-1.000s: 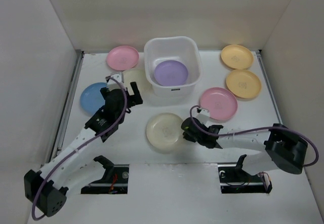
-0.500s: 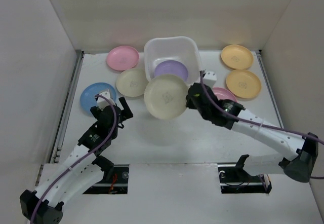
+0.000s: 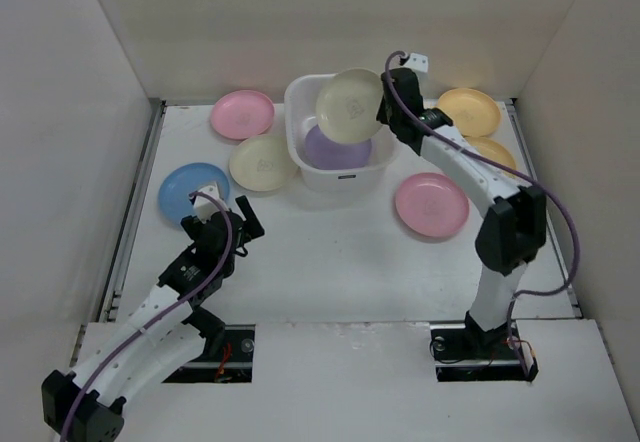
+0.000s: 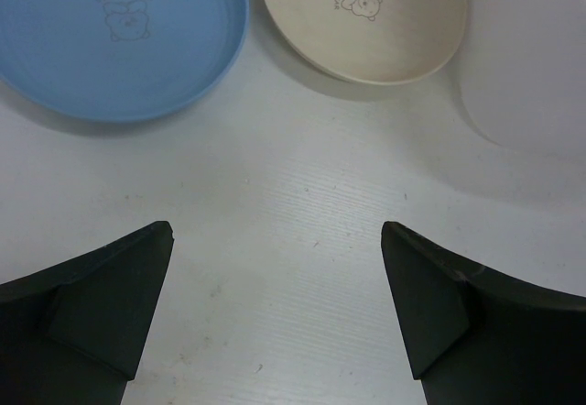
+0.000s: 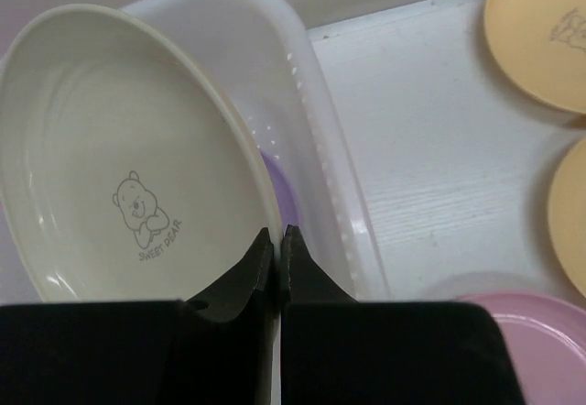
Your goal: Place the plates into the plastic bin on the countertop
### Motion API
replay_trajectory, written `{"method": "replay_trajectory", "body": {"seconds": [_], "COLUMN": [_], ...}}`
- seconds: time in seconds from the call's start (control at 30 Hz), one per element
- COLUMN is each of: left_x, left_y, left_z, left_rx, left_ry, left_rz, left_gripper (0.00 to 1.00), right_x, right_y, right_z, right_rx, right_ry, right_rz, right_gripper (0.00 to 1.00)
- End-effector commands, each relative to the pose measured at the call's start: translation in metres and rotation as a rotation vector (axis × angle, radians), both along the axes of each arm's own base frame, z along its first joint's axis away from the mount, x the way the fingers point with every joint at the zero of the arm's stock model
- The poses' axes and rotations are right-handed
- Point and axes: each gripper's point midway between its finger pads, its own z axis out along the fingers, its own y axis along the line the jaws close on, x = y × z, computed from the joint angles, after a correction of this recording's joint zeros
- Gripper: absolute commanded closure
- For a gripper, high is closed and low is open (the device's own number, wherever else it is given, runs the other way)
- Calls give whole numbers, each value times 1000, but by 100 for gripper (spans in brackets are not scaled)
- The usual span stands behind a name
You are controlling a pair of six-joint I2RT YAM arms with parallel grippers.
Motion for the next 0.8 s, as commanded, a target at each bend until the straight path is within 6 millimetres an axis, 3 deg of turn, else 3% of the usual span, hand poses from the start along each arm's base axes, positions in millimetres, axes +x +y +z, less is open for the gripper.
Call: {"method": "replay_trajectory", "body": {"seconds": [0.0, 0.23, 0.4, 0.47, 0.63, 0.77], "left_x": [0, 0, 3, 5, 9, 14], "left_y": [0, 5, 8, 6, 8, 23], "left_z": [0, -1, -13, -18, -33, -45], "left_rx": [-17, -17, -14, -22, -54, -81], "left_ry": [-13, -13, 5, 15, 37, 45], "left_rz": [13, 33, 51, 44, 59, 129], "left_gripper": [0, 0, 0, 0, 0, 1], "right_x": [31, 54, 53, 52, 39, 8], "right_y": [23, 38, 41, 41, 55, 78], "right_z": [9, -36, -54, -58, -38, -2], "right_rx": [-18, -71, -97, -99, -91, -95], "right_ry": [-44, 25, 53, 54, 8, -77], "right_rz": [72, 85, 84, 84, 124, 200], "right_gripper": [100, 95, 82, 72, 50, 29]}}
